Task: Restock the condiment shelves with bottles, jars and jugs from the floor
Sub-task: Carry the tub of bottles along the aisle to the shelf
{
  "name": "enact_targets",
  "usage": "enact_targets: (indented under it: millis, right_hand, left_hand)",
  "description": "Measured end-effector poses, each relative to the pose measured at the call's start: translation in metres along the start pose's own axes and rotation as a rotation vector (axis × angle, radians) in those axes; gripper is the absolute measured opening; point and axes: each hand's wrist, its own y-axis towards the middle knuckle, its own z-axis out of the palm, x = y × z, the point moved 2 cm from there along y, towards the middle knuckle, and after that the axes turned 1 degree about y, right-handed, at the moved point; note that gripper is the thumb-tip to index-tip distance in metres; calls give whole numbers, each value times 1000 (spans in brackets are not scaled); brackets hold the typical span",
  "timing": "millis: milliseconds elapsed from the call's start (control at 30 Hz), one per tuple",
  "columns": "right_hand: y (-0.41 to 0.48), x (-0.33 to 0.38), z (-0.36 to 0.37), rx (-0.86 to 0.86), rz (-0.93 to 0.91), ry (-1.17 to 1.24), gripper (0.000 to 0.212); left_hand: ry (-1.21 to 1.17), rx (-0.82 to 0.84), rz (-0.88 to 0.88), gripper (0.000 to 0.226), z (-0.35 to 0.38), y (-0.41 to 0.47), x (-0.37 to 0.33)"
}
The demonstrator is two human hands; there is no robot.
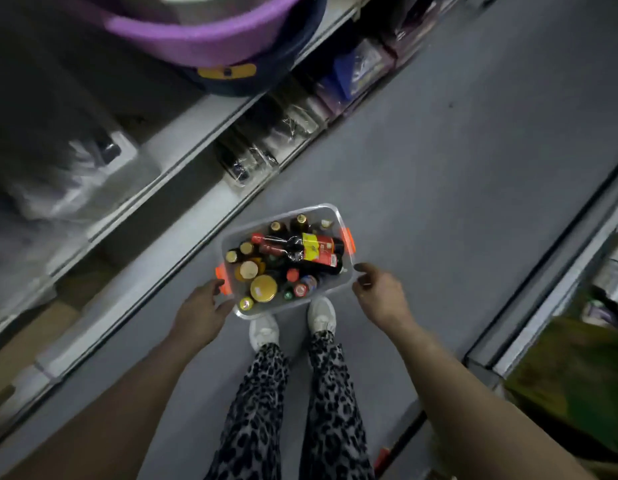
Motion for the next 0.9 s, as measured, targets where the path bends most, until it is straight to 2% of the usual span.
enact_targets:
  millis: [133, 233, 367, 500, 600, 733, 900]
  right_hand:
    - [103, -30, 38, 53, 31, -83, 45]
    - [170, -51, 60, 45, 43, -124, 43]
    - [254, -74, 91, -11, 78, -84, 44]
    - [317, -95, 114, -111, 201, 20, 53]
    - [342, -112, 129, -77, 220, 69, 45]
    - [350, -121, 141, -83, 351, 243, 62]
    - [334, -117, 144, -147, 315, 158, 64]
  left_hand:
    - [-135, -67, -201, 55, 40, 74, 35]
    - [-141, -82, -283, 60, 69, 120, 57]
    - [-129, -113, -372, 70, 110, 179, 86]
    - [-251, -270, -548, 66, 138, 225, 102]
    - [-354, -264, -558, 61, 155, 251, 118]
    - [-450, -314, -653, 70, 160, 261, 130]
    - [-447, -360, -627, 60, 152, 256, 138]
